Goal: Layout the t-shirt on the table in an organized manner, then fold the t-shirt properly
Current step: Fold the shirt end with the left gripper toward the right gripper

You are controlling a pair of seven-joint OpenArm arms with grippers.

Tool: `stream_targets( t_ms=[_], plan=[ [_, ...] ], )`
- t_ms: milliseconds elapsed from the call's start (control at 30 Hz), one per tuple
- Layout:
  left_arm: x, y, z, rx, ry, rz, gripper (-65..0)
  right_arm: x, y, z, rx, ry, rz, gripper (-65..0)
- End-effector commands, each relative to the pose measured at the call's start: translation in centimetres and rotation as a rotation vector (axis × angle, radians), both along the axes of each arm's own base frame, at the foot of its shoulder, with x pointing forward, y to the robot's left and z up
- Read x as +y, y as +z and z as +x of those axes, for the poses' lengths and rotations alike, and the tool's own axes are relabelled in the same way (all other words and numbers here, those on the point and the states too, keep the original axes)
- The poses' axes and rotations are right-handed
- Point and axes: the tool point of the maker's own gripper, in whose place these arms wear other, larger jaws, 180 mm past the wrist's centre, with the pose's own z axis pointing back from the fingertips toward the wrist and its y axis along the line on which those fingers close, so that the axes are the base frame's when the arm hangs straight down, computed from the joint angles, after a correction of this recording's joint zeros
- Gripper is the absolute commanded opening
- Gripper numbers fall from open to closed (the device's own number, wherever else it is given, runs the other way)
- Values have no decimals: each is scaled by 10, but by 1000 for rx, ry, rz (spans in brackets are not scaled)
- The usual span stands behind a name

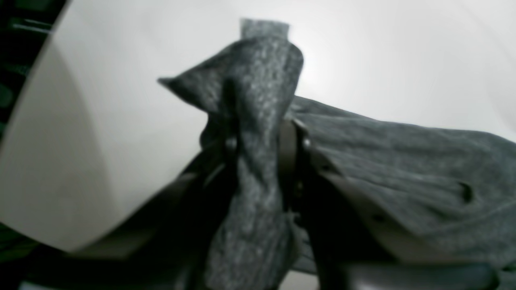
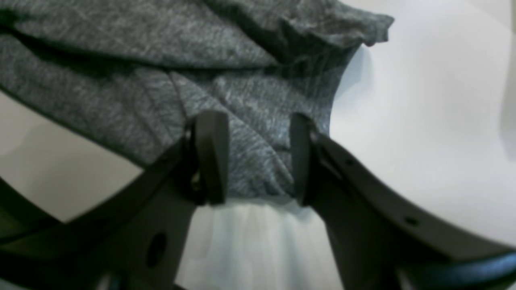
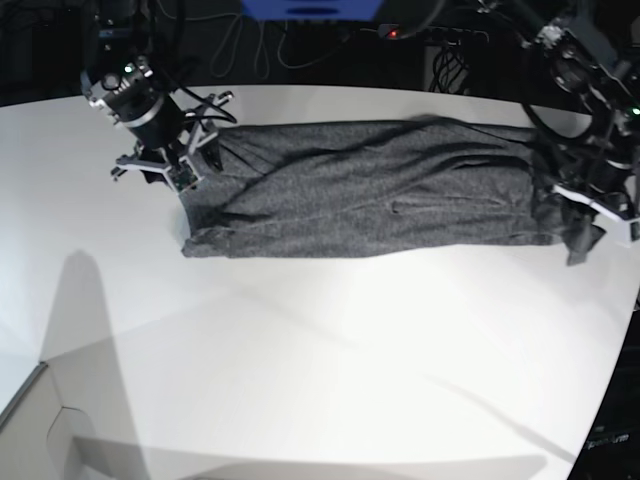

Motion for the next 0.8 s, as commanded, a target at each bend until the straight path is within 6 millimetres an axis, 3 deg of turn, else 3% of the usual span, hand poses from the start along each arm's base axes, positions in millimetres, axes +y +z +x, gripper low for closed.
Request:
stream_targets(
  t_ms=[0,267,500,767],
  plan=[
    [-10,12,9,-41,-29,21,-648,2,12,7,-47,1,18,-398],
    [-113,-12,23,34,-229,-4,-648,2,12,7,-49,1,18,-398],
    [-154,-16,32,82,-373,96,-648,1,12,7,-49,2,16,-398],
    [-180,-14,40,69,-383,57,-648,1,12,8,-50,2,16,-398]
  ],
)
